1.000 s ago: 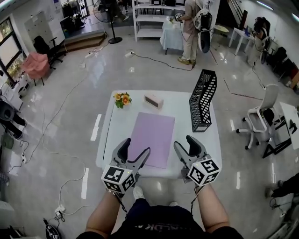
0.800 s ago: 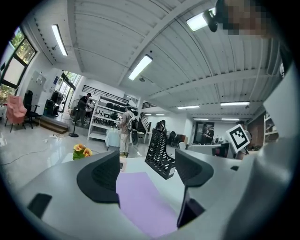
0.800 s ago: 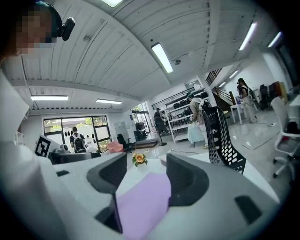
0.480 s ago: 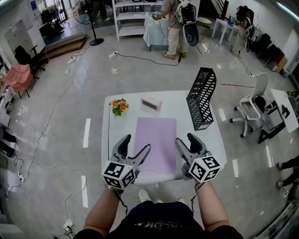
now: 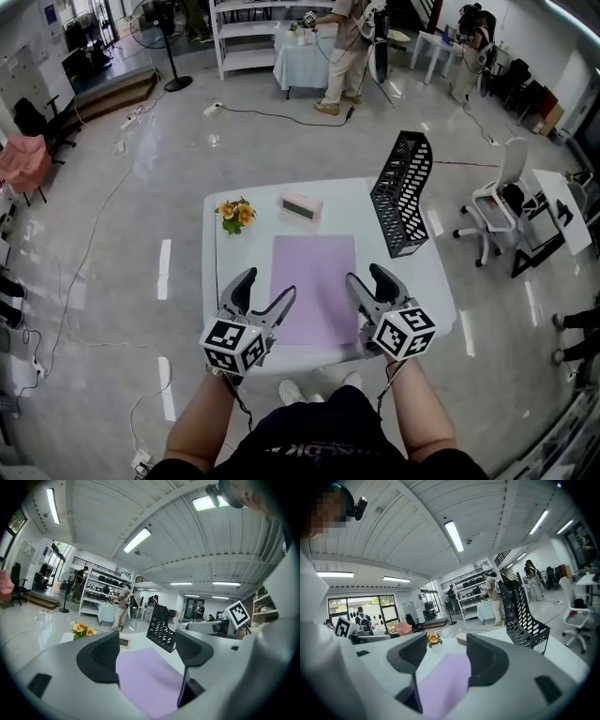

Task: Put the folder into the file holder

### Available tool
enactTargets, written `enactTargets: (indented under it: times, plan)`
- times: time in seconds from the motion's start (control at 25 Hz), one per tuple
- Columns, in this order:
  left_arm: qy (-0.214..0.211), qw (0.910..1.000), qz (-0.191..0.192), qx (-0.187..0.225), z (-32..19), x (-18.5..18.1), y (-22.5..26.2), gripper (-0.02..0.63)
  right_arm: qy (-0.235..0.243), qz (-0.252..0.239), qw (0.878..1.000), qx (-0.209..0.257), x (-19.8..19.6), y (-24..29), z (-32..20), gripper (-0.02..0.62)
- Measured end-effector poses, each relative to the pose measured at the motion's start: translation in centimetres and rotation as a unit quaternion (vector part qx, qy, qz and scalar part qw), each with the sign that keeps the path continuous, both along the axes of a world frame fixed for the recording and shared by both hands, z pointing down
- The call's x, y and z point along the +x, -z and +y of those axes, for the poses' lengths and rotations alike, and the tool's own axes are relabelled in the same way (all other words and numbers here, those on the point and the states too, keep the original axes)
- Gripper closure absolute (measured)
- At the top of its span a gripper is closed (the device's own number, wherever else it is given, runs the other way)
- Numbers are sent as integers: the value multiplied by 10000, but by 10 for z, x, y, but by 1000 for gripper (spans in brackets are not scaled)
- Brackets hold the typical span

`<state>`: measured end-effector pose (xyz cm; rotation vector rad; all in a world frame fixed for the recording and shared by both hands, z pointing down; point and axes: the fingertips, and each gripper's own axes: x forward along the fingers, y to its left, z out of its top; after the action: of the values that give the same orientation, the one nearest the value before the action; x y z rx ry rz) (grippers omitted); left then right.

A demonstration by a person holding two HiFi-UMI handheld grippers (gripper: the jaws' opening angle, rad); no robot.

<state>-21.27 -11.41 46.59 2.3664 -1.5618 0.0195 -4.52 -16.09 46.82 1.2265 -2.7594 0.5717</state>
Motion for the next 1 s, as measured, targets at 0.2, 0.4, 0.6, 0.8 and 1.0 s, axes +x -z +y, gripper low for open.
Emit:
enactTargets:
  times: [0.2,0.4,0.6,0.8,1.0]
  plan:
    - [-9,9998,-15,-206,-12,-2,-16,245,-23,-15,10000,-65,0,-8,-14,347]
    - [59,9987,-80,-494,-35,0,-41,244,-35,-8,9995,-307,9,-33,-42,347]
    - [198,9956,-83,-912,-62,1,-80,241,-16,52,9970,-769,16,-75,-74,347]
    - [404,9897,-76,-1368,-89,-7,-124,239,-13,98,9915,-1296,22,-121,-103,336]
    - [573,9825,-31,-1774,-106,-11,-157,236,85,84,9835,-1805,23,-160,-119,324]
